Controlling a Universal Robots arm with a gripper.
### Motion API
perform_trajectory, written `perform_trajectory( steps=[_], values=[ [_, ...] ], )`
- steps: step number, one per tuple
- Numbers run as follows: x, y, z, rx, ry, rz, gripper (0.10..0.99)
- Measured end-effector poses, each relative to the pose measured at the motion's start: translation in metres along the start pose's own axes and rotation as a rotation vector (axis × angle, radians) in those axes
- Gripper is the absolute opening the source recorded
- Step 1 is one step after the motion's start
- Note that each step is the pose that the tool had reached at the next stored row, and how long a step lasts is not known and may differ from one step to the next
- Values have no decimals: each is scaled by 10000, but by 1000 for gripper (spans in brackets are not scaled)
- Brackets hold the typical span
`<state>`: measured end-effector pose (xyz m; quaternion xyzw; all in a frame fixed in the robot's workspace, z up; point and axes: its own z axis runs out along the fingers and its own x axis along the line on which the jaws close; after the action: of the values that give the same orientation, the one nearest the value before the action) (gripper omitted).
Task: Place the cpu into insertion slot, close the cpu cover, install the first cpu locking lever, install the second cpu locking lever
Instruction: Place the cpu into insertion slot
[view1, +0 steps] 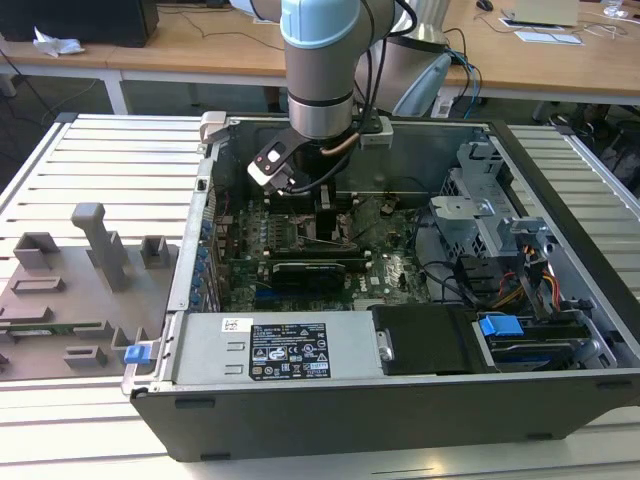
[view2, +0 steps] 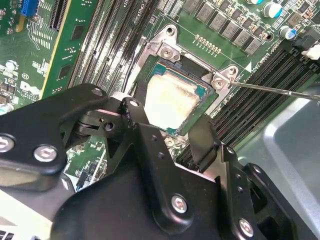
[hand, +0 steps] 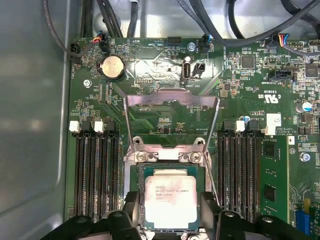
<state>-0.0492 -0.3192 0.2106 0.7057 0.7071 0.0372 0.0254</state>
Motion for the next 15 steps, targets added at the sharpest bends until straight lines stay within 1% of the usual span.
perform_trajectory(
  steps=[1,2,4,12,15],
  values=[
    [0,-35,19,1,0,-1,604],
    [0,-54,29,0,2,-2,604],
    [0,-74,47,0,6,-2,604],
    [0,-78,84,1,5,-4,604],
    [2,-79,86,0,6,-3,604]
  ],
)
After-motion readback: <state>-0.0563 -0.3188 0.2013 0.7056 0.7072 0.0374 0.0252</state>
